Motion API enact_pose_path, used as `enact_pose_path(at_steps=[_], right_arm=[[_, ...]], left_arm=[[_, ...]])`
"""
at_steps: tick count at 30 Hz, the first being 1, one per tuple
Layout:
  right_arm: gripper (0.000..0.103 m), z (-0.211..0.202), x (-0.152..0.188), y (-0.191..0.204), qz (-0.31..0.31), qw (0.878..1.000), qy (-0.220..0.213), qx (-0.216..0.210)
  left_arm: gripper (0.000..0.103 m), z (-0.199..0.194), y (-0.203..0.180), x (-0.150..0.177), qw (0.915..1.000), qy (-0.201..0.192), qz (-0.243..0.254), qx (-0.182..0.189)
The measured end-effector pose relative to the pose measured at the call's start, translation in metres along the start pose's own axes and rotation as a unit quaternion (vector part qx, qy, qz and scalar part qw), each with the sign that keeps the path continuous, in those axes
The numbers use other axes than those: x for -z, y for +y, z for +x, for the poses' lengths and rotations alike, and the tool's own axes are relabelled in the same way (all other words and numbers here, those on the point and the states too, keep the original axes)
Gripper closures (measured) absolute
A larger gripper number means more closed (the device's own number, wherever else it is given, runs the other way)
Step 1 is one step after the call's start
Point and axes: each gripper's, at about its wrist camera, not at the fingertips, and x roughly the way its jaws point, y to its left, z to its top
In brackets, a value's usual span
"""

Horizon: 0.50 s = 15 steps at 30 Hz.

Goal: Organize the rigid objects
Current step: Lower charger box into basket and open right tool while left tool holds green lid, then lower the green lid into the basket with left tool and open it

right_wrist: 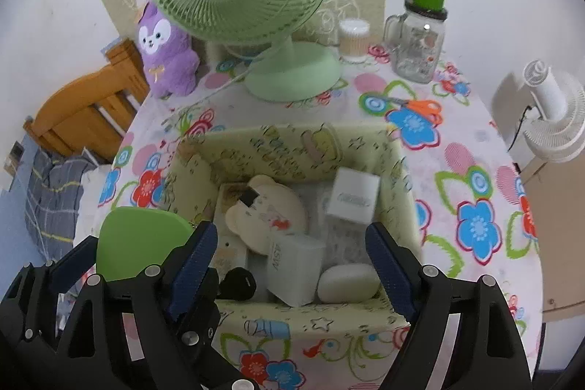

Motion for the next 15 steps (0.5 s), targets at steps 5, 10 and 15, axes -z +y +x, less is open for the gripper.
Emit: enact_pose_path(at_steps=[5,10,15], right_arm=[[0.017,-0.006,-0.006,-0.010,0.006,1.000,-0.008,0.021],[0.017,-0.011,-0.011,-0.023,0.012,0.999,-0.015,0.042],[0.017,-0.015,-0.015,-0.033,0.018,0.998,-0.020,0.061]], left_arm=[[0.008,-0.001,-0.011,-0.008,0.9998,-0.007,0.006,0.016],[0.008,0.000,-0.021,-0.015,0.9993,-0.013,0.014,0.032],[0.008,0.001,-0.031,-0.020,0.9986,-0.018,0.019,0.045]])
